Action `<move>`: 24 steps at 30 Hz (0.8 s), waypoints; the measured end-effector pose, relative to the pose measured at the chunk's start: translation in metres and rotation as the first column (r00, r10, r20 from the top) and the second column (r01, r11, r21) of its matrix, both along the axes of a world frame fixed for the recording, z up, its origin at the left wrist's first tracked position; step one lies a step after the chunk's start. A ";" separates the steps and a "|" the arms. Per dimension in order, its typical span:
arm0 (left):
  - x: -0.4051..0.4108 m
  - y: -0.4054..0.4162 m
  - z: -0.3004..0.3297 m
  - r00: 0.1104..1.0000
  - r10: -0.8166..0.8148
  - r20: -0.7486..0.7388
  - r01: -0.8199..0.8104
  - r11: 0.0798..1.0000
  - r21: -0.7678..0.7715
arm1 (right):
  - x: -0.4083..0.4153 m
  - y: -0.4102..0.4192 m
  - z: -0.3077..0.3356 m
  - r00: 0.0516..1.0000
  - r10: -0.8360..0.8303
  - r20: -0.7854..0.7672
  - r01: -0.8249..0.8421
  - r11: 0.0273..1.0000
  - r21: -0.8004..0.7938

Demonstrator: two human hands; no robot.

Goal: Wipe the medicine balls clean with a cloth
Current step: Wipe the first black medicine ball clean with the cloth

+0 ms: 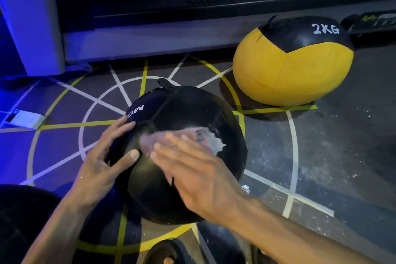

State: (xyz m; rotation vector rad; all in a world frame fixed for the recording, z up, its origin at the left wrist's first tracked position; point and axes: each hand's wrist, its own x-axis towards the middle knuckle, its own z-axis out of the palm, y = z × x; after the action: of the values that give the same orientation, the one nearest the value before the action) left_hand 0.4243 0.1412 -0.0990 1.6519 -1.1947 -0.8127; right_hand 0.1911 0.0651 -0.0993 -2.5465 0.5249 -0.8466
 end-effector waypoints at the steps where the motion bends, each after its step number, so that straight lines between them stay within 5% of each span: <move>1: 0.001 0.004 -0.001 1.000 0.007 -0.001 -0.007 1.000 0.005 | -0.001 -0.008 -0.001 0.996 0.076 -0.054 -0.079 0.994 -0.072; 3: 0.003 0.012 -0.003 0.999 0.013 -0.031 -0.012 1.000 0.016 | -0.007 -0.040 -0.009 0.999 0.039 -0.032 -0.040 0.999 -0.032; 7: 0.004 0.018 -0.006 0.998 0.018 -0.065 -0.018 1.000 0.005 | -0.012 -0.080 -0.007 0.930 -0.363 0.064 0.330 0.897 0.296; 13: 0.010 0.025 -0.005 0.990 0.039 -0.138 -0.037 0.999 0.016 | -0.012 0.012 -0.013 0.996 0.050 0.076 -0.046 0.997 -0.054; 15: 0.010 0.028 -0.003 0.986 0.058 -0.154 -0.055 0.998 0.024 | -0.028 -0.002 -0.024 0.996 0.007 0.093 -0.003 0.999 -0.051; 17: 0.009 0.028 -0.002 0.989 0.050 -0.138 -0.048 0.999 0.022 | -0.040 -0.021 -0.031 0.978 -0.135 0.158 0.114 0.984 0.138; 20: 0.008 0.021 0.003 0.993 0.050 -0.107 -0.045 0.998 0.050 | -0.058 -0.041 -0.031 0.894 -0.434 0.106 0.327 0.797 0.508; 24: -0.001 0.002 0.017 1.000 0.015 0.007 -0.015 0.998 0.060 | -0.076 -0.040 -0.044 0.816 -0.577 -0.031 0.418 0.553 0.721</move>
State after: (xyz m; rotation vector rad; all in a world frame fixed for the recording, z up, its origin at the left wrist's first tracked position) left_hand 0.4233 0.1437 -0.0817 1.7117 -1.1716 -0.8418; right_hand 0.1153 0.0247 -0.1431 -1.5693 1.2760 -0.8582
